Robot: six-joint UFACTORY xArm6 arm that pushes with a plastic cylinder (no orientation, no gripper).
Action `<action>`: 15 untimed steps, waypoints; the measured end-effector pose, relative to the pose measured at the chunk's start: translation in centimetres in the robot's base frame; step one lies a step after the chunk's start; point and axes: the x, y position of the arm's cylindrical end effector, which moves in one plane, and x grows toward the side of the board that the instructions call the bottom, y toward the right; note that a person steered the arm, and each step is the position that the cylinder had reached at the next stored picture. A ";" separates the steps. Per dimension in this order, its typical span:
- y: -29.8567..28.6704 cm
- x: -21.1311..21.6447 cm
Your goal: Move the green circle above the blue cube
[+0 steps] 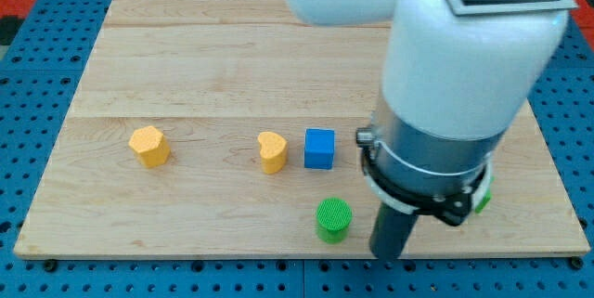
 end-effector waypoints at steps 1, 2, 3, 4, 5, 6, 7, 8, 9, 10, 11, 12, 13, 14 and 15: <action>-1.6 0.0; -8.7 0.0; -12.8 0.0; -9.6 0.0; -3.7 -2.3; -0.8 -6.1; 0.8 -8.4; 0.6 -6.1; -1.5 -3.1; -4.2 -3.6; -2.9 -7.1; -2.1 -10.2; -0.9 -12.4; -0.8 -16.5; -2.9 -20.4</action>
